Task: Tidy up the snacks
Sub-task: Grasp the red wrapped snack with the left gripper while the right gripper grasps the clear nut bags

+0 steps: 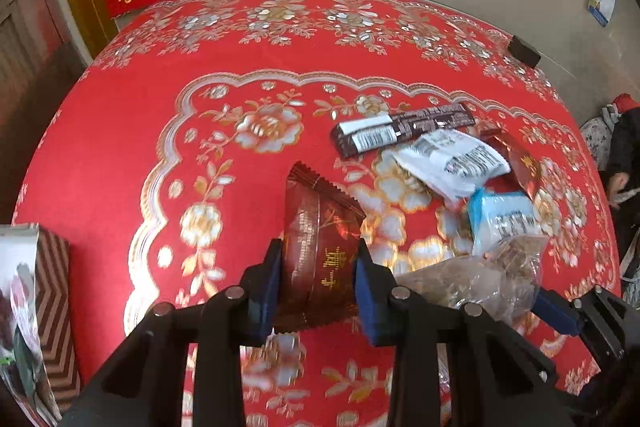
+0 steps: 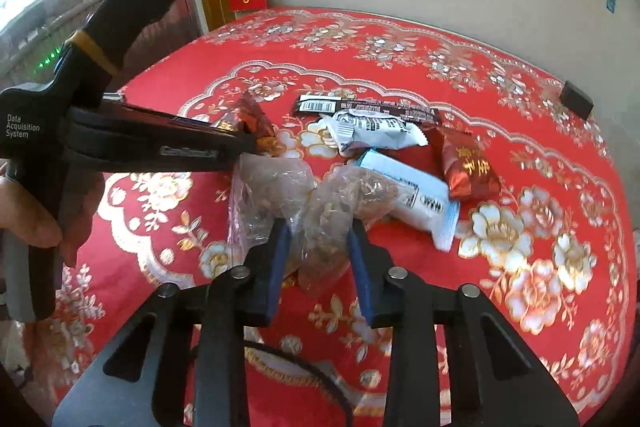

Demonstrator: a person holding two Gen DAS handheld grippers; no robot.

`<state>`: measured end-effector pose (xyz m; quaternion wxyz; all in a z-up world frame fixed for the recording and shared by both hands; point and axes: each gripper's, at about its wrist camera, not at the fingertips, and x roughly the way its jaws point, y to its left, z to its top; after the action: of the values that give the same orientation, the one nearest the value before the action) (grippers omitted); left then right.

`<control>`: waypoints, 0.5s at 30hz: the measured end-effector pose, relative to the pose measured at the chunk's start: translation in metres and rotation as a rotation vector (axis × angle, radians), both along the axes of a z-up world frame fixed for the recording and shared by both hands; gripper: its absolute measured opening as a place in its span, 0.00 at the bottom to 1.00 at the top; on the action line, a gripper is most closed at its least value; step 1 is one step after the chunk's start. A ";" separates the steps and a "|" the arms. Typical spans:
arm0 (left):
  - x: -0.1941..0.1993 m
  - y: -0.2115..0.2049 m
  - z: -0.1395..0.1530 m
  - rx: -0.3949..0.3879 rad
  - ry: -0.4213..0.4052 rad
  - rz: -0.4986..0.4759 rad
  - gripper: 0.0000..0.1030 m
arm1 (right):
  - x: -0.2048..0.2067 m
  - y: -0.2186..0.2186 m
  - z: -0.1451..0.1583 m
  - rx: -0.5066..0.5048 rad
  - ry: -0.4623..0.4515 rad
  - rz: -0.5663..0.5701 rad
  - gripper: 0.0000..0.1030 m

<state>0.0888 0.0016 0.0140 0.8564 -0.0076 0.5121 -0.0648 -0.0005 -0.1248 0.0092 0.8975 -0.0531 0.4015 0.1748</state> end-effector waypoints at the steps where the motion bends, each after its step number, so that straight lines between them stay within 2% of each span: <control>1: -0.005 0.001 0.001 0.004 -0.002 -0.004 0.34 | -0.004 -0.001 -0.001 0.009 0.005 0.001 0.27; 5: -0.021 0.003 0.001 0.004 0.006 -0.018 0.34 | -0.015 -0.005 -0.002 0.068 0.052 0.036 0.27; 7: -0.026 0.005 0.000 0.007 0.003 -0.016 0.34 | -0.018 -0.003 -0.003 0.054 0.063 0.050 0.29; 8: -0.028 0.006 0.000 0.006 0.002 -0.015 0.34 | -0.020 -0.003 -0.001 0.058 0.054 0.042 0.36; 9: -0.028 0.006 -0.001 0.002 0.004 -0.013 0.34 | -0.019 -0.004 -0.002 0.063 0.068 0.034 0.52; 11: -0.029 0.006 -0.002 -0.001 0.009 -0.012 0.34 | -0.016 -0.002 -0.004 0.064 0.101 0.031 0.68; 15: -0.029 0.000 -0.005 0.006 0.011 -0.017 0.34 | -0.006 0.012 -0.006 0.003 0.096 0.016 0.69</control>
<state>0.0597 0.0019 0.0091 0.8531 -0.0009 0.5169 -0.0705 -0.0064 -0.1130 0.0036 0.8759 -0.0466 0.4434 0.1847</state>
